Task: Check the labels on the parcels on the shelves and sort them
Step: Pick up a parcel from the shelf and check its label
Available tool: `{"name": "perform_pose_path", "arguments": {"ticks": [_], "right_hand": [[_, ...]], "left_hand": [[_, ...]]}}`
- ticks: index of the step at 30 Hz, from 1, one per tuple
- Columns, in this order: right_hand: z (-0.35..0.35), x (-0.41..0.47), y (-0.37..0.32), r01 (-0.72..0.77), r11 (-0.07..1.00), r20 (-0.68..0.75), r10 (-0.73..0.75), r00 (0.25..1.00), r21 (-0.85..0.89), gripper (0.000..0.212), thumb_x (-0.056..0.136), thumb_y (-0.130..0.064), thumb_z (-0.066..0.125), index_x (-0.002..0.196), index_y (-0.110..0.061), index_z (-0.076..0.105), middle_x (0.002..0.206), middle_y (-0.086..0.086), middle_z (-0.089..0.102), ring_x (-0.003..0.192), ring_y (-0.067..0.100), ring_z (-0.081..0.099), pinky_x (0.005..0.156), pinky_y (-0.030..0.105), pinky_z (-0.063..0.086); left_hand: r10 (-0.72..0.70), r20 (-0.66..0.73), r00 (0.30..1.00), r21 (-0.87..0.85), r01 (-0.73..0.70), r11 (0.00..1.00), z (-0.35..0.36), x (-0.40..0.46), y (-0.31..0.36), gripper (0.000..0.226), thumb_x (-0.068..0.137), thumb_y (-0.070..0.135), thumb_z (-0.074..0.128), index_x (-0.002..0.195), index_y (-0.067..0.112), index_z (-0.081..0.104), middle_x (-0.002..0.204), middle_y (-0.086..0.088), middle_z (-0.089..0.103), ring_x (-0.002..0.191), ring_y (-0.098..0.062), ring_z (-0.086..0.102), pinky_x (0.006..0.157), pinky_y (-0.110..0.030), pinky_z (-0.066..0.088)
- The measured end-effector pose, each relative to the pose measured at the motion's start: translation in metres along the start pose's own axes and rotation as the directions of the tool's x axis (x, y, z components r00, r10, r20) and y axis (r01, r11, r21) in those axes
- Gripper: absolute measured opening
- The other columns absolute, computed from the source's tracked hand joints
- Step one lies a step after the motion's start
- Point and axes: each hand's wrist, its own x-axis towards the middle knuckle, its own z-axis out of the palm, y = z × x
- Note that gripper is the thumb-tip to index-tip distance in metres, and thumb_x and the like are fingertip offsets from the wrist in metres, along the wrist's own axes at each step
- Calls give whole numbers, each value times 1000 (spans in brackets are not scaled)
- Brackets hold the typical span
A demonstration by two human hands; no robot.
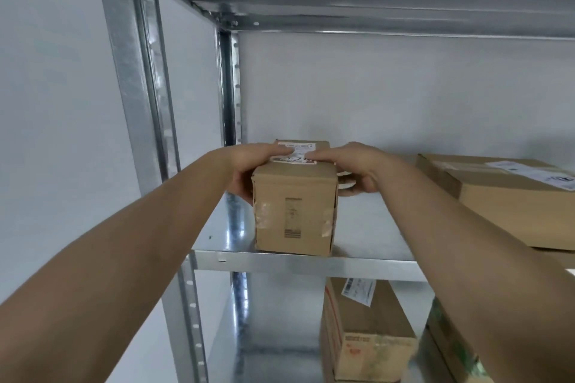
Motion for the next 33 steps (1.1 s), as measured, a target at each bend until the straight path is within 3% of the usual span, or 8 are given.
{"name": "perform_pose_path", "arguments": {"ticks": [4, 8, 13, 18, 22, 28, 33], "right_hand": [[-1, 6, 10, -90, 989, 145, 72, 987, 120, 69, 77, -45, 84, 135, -18, 57, 132, 19, 55, 112, 45, 63, 81, 64, 58], [-4, 13, 12, -114, 981, 190, 84, 978, 156, 69, 78, -41, 84, 136, -16, 56, 134, 23, 54, 114, 50, 62, 87, 73, 51], [-7, 16, 11, -118, 978, 202, 82, 976, 171, 59, 82, -34, 82, 134, -17, 59, 131, 23, 58, 112, 48, 64, 92, 73, 48], [-4, 15, 10, -112, 979, 167, 84, 982, 168, 48, 86, -30, 78, 129, -17, 62, 116, 17, 64, 82, 35, 69, 91, 68, 52], [-3, 18, 8, -113, 980, 154, 87, 984, 166, 47, 86, -29, 78, 129, -15, 63, 121, 19, 65, 86, 35, 69, 91, 69, 52], [-1, 15, 7, -110, 982, 150, 87, 985, 154, 43, 87, -28, 77, 126, -15, 65, 123, 20, 66, 83, 33, 70, 89, 66, 54], [0, 5, 9, -93, 986, 121, 75, 990, 142, 39, 85, -38, 78, 118, -19, 68, 103, 11, 67, 76, 27, 69, 84, 55, 59]], "left_hand": [[-25, 31, 999, 18, 25, 1000, 0, 1, 2, 56, 91, 51, 67, 134, 16, 62, 134, -15, 66, 106, -30, 66, 110, -53, 45], [-48, 70, 996, 2, 48, 999, -6, 12, 2, 60, 86, 54, 71, 132, 17, 64, 125, -15, 71, 102, -30, 69, 108, -52, 47], [-56, 82, 995, 30, 54, 998, -6, 17, 2, 54, 85, 52, 72, 126, 19, 66, 126, -15, 70, 101, -31, 68, 110, -57, 44], [-53, 54, 997, 34, 51, 998, -3, 15, 3, 44, 89, 49, 70, 122, 20, 67, 103, -10, 77, 87, -25, 72, 101, -53, 52], [-39, 12, 999, 36, 38, 999, -2, 16, 3, 40, 90, 47, 71, 120, 20, 67, 100, -8, 78, 85, -24, 72, 99, -52, 54], [-37, 15, 999, 25, 36, 999, -4, 19, 2, 44, 88, 46, 74, 123, 20, 67, 113, -12, 76, 93, -28, 73, 100, -54, 54], [-22, 45, 999, 6, 22, 1000, -6, 18, -7, 65, 73, 55, 84, 127, 22, 67, 122, -14, 73, 116, -34, 68, 102, -59, 51]]}}
